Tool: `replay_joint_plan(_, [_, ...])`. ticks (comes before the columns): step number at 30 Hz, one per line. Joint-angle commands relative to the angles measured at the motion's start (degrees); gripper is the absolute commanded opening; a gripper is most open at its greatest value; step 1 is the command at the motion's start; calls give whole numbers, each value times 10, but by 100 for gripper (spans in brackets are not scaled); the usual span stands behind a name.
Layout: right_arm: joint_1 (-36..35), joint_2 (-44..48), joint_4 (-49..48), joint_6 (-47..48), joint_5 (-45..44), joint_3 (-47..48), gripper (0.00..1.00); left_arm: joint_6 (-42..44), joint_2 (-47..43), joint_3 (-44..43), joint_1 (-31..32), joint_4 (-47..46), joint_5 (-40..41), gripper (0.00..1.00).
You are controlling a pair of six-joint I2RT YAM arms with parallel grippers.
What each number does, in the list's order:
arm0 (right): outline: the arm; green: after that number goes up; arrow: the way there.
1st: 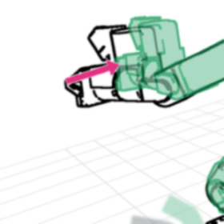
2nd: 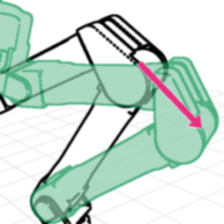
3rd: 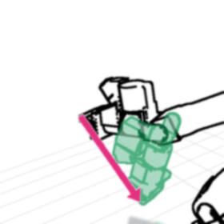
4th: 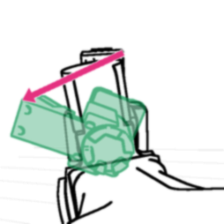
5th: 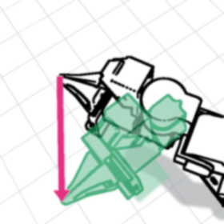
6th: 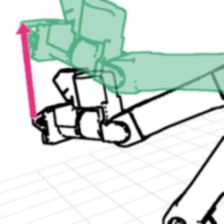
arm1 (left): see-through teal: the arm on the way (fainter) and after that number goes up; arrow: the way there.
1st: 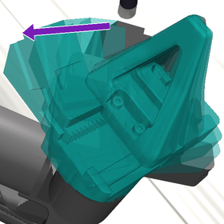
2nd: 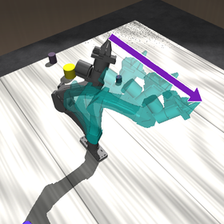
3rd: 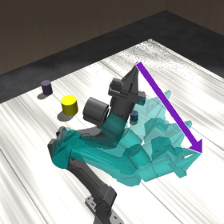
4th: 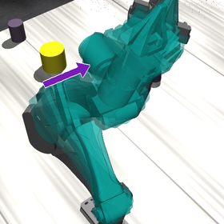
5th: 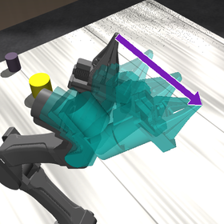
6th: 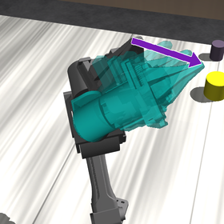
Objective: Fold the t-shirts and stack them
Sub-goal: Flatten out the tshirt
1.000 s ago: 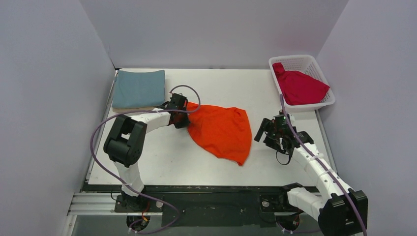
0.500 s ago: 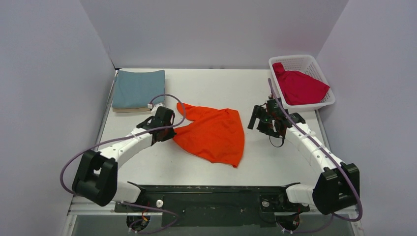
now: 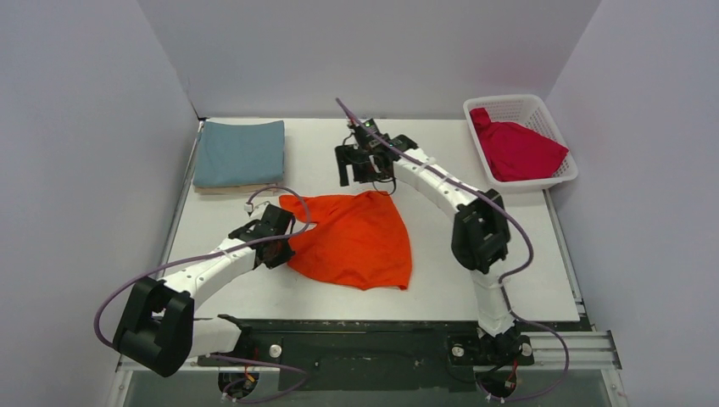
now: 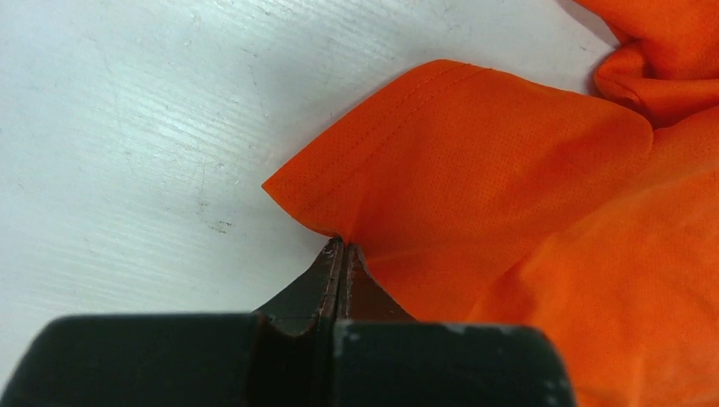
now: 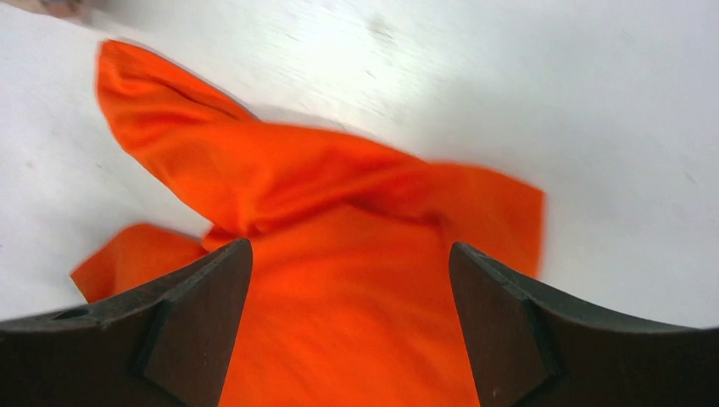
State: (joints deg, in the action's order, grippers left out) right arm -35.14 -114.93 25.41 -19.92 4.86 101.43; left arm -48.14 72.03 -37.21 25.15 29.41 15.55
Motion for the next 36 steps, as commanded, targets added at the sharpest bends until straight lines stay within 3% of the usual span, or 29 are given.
replay_joint_plan(1, [-51, -123, 41, 40, -14, 159, 80, -20, -14, 4, 1, -25, -18, 0])
replay_joint_plan(4, [-74, -185, 18, 40, -26, 253, 80, -25, -12, 12, 2, -37, -35, 0])
replay_joint_plan(10, [-103, -254, -105, 29, -7, 266, 80, -33, -28, 31, 3, -50, -52, 0])
replay_joint_plan(16, [-111, -292, -59, 48, -20, 273, 79, -35, -58, 43, 2, -61, -60, 0])
replay_joint_plan(20, [-120, -305, -5, 88, -42, 274, 73, -36, -66, 44, 1, -58, -57, 0])
replay_joint_plan(22, [-124, -308, 13, 103, -55, 274, 67, -37, -68, 43, 1, -55, -54, 0])
replay_joint_plan(24, [-127, -312, 24, 106, -73, 275, 53, -36, -69, 42, 1, -52, -49, 0])
replay_joint_plan(26, [-126, -313, 32, 96, -93, 281, 20, -37, -73, 39, 0, -43, -42, 0])
replay_joint_plan(29, [-118, -303, 31, 69, -131, 289, 0, -38, -81, 29, 0, -29, -24, 0])
replay_joint_plan(36, [-67, -153, -21, 15, -249, 230, 0, -45, -98, -38, -2, 47, 52, 0])
